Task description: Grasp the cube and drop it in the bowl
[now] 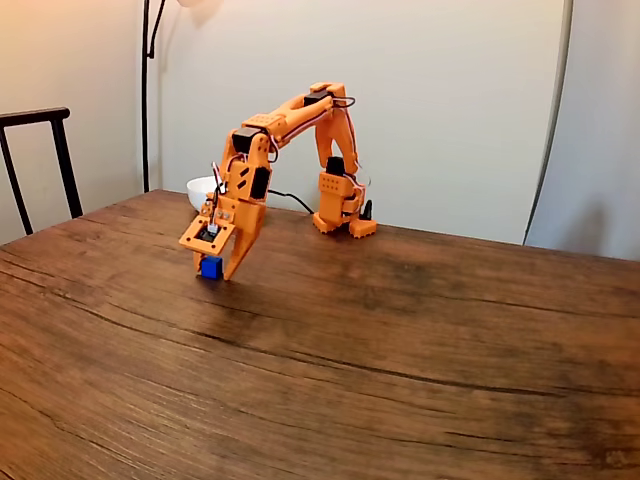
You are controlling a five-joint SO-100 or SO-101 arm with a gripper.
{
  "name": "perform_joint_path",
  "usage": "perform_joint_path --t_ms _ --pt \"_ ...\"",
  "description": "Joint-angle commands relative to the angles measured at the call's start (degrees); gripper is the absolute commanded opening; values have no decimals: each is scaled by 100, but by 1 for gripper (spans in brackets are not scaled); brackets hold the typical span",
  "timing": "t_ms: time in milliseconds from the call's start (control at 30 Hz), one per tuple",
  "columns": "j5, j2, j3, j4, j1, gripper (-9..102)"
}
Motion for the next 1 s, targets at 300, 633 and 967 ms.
perform_joint_path --t_ms 300,633,967 --pt "70 -9 35 193 53 22" --pt "70 -9 44 202 53 17" --pt "70 -9 35 396 53 5"
